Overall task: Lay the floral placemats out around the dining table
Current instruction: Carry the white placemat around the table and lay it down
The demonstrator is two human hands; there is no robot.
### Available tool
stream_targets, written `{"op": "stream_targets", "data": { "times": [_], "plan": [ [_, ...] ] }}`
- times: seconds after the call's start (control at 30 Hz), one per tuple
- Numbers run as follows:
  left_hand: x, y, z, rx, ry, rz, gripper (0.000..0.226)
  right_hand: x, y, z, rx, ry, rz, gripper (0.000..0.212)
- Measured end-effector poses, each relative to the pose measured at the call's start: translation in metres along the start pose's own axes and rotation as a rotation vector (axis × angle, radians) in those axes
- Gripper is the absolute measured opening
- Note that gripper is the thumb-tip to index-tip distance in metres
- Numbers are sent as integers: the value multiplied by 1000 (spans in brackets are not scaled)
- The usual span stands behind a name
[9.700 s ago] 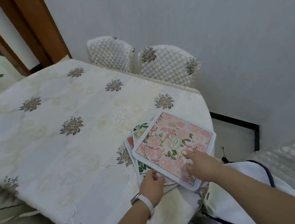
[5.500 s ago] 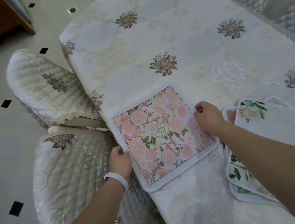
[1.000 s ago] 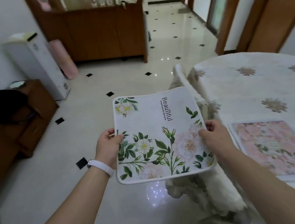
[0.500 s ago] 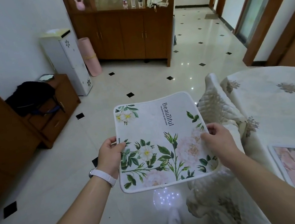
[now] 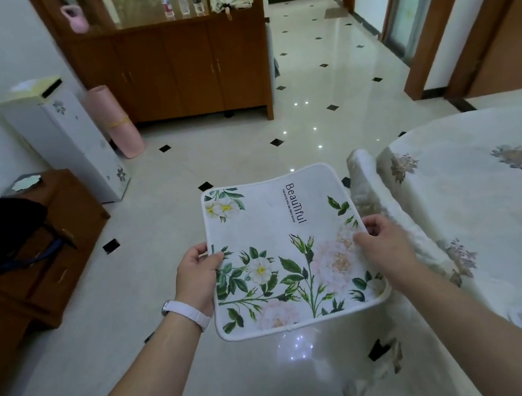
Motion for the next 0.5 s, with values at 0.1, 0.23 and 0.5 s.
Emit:
{"op": "stream_targets", "data": {
  "times": [0.1,0.23,0.5],
  "plan": [
    [-41,18,22,-14,-36,1,16,8,-11,37,-7,45,29,17],
    [-83,38,42,-40,-90,34,16,17,-13,70,-24,84,40,13],
    [-179,58,73,-54,-252,93,22,50,-10,110,-106,260,60,14]
  ]
}}
Point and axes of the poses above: each hand's wrist, its own z-axis towards the middle knuckle, its own x-axis out of the back of the hand, y = z × x, the point moved 4 cm from there along z, towards the middle knuckle, and after that the axes turned 12 degrees about y, right-handed, at the moved point
